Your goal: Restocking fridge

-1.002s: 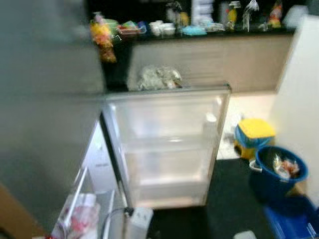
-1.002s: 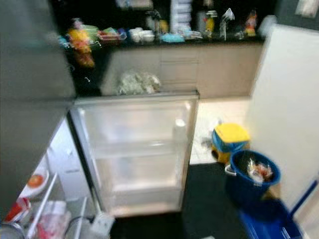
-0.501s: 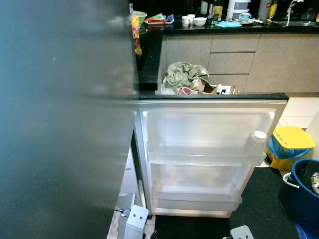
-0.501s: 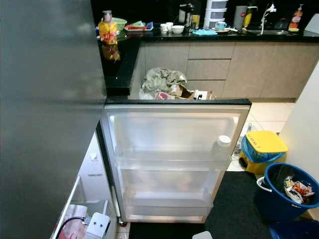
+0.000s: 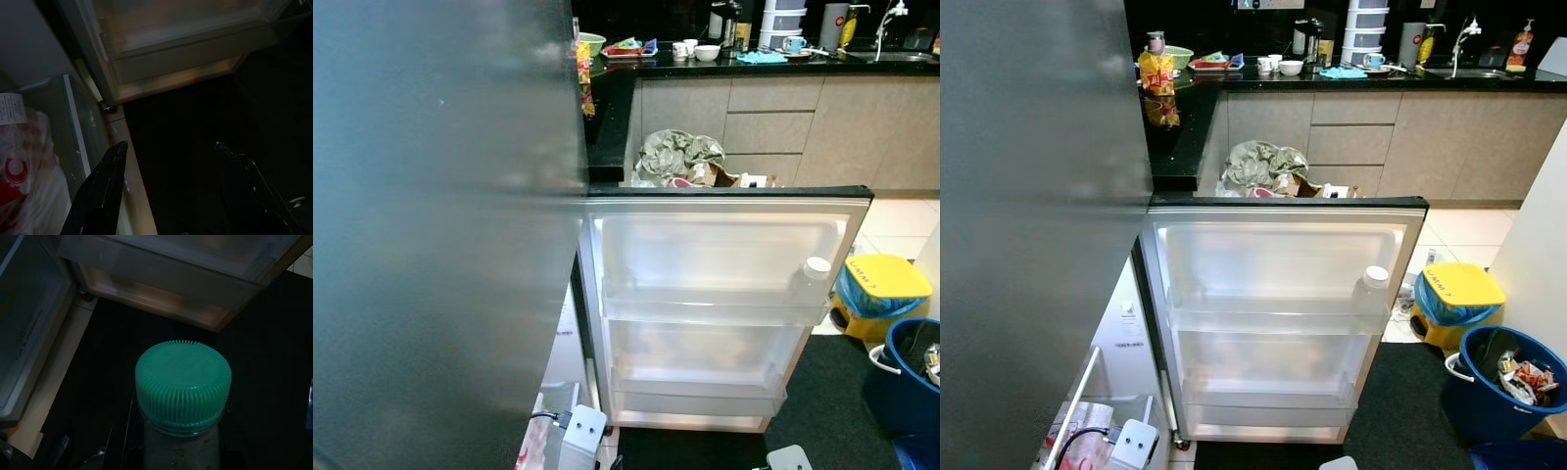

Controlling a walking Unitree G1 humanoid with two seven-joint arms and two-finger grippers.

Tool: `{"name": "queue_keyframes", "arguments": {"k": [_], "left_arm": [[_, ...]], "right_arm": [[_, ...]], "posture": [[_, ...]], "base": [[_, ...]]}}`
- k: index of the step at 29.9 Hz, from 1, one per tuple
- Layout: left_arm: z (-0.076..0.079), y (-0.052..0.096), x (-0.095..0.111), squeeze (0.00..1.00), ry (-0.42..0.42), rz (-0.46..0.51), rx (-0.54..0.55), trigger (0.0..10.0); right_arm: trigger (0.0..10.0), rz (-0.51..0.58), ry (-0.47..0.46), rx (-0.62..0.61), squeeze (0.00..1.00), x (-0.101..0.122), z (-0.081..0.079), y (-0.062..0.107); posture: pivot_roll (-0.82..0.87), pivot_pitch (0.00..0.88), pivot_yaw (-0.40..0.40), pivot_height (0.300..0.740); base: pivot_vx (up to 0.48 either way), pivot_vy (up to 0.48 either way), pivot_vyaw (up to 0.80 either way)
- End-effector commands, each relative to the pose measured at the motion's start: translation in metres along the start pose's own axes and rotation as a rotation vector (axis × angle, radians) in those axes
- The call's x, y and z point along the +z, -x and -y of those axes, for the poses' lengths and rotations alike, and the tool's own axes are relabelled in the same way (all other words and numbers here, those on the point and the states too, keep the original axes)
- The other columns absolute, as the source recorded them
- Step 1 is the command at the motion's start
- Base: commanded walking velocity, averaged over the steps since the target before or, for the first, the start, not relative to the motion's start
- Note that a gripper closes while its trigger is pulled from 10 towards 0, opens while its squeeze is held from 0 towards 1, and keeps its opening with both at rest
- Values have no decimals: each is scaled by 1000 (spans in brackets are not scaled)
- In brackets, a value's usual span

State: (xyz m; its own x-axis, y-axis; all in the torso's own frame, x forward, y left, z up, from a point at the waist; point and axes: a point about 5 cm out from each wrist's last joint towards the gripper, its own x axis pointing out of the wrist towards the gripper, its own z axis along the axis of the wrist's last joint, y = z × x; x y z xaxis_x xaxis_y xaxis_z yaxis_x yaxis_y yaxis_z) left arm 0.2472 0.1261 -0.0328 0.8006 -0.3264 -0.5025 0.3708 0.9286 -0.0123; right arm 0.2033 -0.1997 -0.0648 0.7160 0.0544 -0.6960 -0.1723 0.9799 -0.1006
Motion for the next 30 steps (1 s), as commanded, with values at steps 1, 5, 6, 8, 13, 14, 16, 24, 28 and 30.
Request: {"name": "queue_keyframes", "arguments": {"k": [1, 5, 6, 8, 13, 14, 16, 24, 28, 30], "left_arm": [[1, 1, -3, 0, -20, -16, -8, 10000], [2, 1, -4, 0, -20, -19, -11, 10000], [2, 1, -4, 0, -20, -19, -11, 10000], [2, 1, -4, 0, -18, -21, -9, 10000], [-1, 1, -5, 0, 17, -22, 24, 10000], [-4, 1, -4, 0, 37, -20, 45, 10000], [-7, 1, -4, 0, 61, -18, 65, 10000], [-13, 1, -2, 0, 97, -14, 103, 10000], [-12, 1, -2, 0, 99, -15, 106, 10000], [-12, 1, -3, 0, 101, -16, 109, 10000]], "right_arm": [[10000, -12, -6, -11, 0, -4, 3, 2], [10000, -12, -5, -11, 0, -4, 3, 2], [10000, -12, -5, -11, 0, -4, 3, 2], [10000, -12, -5, -11, 0, -4, 3, 2], [10000, -11, -4, -11, 0, -3, 4, 2], [10000, -10, -3, -11, 0, -3, 4, 2], [10000, -9, -1, -10, 0, -3, 4, 1], [10000, 6, 12, -8, 0, 6, 6, -1], [10000, 8, 15, -7, 0, 7, 7, -1], [10000, 9, 15, -7, 0, 7, 7, -2]], "posture": [[-81, 91, 28, 740], [-82, 92, 28, 740], [-82, 92, 28, 740], [-84, 94, 28, 740], [-84, 94, 28, 740], [-84, 95, 28, 740], [-86, 95, 27, 740], [-86, 97, 21, 740], [-87, 97, 19, 740], [-87, 98, 18, 740]], "base": [[0, -296, 0], [0, -295, 0], [0, -292, 0], [0, -296, 0], [0, -296, 0], [0, -296, 0], [0, -315, 0], [0, -467, 0], [0, -480, 0], [0, -480, 0]]}}
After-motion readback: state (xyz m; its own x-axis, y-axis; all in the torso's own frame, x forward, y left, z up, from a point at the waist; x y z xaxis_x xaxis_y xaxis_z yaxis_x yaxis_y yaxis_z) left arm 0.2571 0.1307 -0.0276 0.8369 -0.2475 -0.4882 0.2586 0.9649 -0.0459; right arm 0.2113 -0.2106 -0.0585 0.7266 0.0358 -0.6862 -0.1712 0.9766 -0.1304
